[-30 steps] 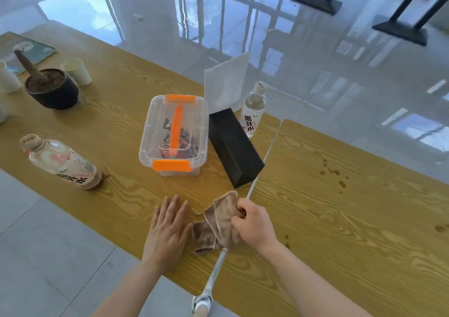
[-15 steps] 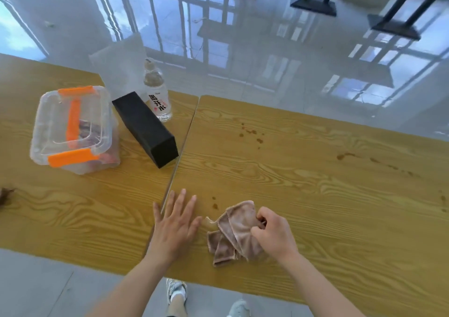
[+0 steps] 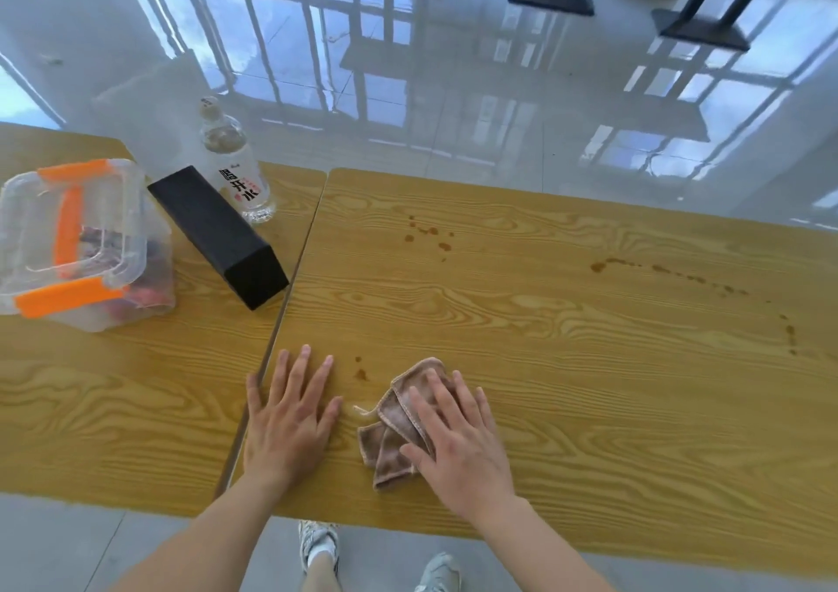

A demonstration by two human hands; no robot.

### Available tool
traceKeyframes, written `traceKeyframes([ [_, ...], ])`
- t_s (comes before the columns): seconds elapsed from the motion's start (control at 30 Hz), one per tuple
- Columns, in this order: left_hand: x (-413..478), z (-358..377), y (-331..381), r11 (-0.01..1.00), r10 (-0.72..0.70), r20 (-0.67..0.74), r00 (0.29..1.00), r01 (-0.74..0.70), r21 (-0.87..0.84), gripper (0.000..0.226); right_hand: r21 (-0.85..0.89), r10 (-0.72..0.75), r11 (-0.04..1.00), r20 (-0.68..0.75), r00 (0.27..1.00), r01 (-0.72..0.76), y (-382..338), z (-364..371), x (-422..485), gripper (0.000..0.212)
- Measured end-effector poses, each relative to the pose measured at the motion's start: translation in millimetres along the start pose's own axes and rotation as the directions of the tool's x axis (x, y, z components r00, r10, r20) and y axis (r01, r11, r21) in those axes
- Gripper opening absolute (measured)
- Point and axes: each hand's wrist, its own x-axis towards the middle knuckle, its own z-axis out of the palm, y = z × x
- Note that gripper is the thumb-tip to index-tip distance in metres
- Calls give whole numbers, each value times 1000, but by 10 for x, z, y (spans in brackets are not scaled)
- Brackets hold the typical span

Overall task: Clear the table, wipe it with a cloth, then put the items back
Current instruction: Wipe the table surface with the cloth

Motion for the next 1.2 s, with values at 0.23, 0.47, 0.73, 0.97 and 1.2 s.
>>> traceKeyframes([
  [0.23, 11, 17, -5, 999, -27, -17, 999, 27, -38, 66, -108, 69, 992, 15, 998, -67, 294, 272, -213, 77],
  [0.47, 19, 67, -36, 999, -13, -25, 1000, 12, -33, 65, -117, 377, 920, 4, 926, -373, 338, 125, -13, 88],
  [0.73, -23, 9, -51, 996, 19, -44, 999, -23, -88, 64, -144, 86, 986, 9, 996, -84, 224, 270, -307, 74],
  [0.97, -174, 50, 423, 900, 373, -241, 896, -412, -140, 61, -74, 672, 733, -78, 737, -676, 1007, 13, -281, 83],
  [1.2, 37, 148, 1905, 852, 503, -66, 862, -508, -129, 62, -139, 424, 894, -42, 905, -425, 1764, -78, -920, 78],
])
